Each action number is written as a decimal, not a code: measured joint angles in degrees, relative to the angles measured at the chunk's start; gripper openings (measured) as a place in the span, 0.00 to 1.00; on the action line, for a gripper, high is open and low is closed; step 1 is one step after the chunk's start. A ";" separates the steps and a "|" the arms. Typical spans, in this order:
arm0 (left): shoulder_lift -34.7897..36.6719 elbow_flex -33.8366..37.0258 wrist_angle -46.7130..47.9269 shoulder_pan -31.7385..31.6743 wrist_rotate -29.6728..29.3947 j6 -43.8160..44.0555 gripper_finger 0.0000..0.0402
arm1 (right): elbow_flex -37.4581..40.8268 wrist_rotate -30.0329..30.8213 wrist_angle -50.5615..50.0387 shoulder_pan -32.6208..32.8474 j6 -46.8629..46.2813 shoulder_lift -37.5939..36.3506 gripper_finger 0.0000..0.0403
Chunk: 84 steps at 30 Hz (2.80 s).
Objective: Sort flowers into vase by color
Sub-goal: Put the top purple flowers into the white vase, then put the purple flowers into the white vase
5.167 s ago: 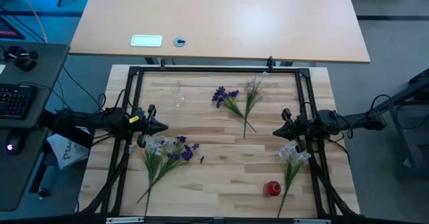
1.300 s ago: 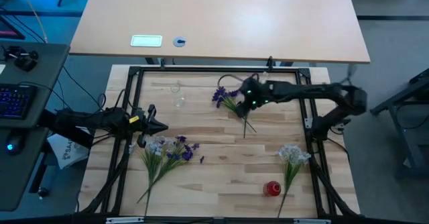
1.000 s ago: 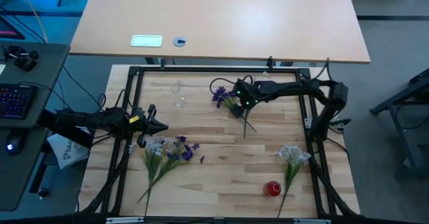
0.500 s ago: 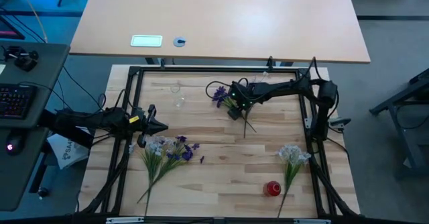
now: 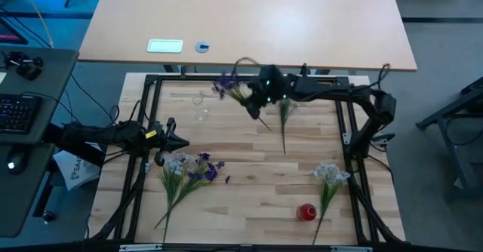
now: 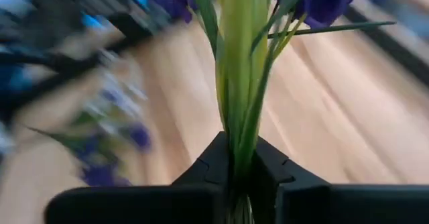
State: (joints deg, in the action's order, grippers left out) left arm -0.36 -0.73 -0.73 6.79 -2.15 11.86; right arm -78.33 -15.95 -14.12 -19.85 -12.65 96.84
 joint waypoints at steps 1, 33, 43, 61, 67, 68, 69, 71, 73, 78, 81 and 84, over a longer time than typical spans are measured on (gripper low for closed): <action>0.00 0.00 0.01 0.00 0.00 0.00 0.00 | -1.49 -1.74 1.94 0.06 0.42 -0.32 0.02; 0.00 0.00 0.00 0.02 0.00 0.00 0.00 | -42.46 3.55 43.27 2.08 9.62 41.19 0.01; 0.00 0.00 0.00 0.00 0.01 0.00 0.00 | -41.70 3.80 39.50 1.28 9.61 41.25 0.01; 0.00 0.00 0.00 0.02 0.00 0.00 0.00 | -41.70 7.35 24.97 1.93 12.34 39.61 0.33; 0.00 0.00 0.04 0.00 0.02 0.00 0.00 | -41.70 9.47 12.56 1.86 17.54 35.96 0.51; 0.00 0.00 0.00 0.00 0.00 0.00 0.00 | -41.70 9.49 10.08 1.80 18.22 35.23 0.53; 0.00 0.00 -0.01 0.00 0.01 0.00 0.00 | -41.70 9.47 7.64 1.70 19.23 34.45 0.56; 0.00 0.00 0.02 0.01 0.00 0.00 0.00 | -41.70 9.40 2.26 1.41 21.55 32.92 0.60; 0.00 0.00 0.02 0.00 0.02 0.00 0.00 | -41.70 9.35 -3.25 1.09 23.67 31.40 0.63; 0.00 0.00 0.00 0.02 0.02 0.00 0.00 | -41.70 8.86 -17.29 0.08 26.72 28.24 0.66; 0.00 0.00 -0.02 0.00 0.02 0.00 0.00 | -41.70 8.48 -25.51 -0.58 27.13 26.65 0.66; 0.00 0.00 -0.02 0.00 0.02 0.00 0.00 | -41.70 5.96 -33.74 -1.40 27.27 25.35 0.66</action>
State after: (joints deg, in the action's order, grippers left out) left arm -0.36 -0.73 -0.75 6.79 -2.13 11.86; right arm -120.03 -9.99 -47.87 -21.24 14.62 122.18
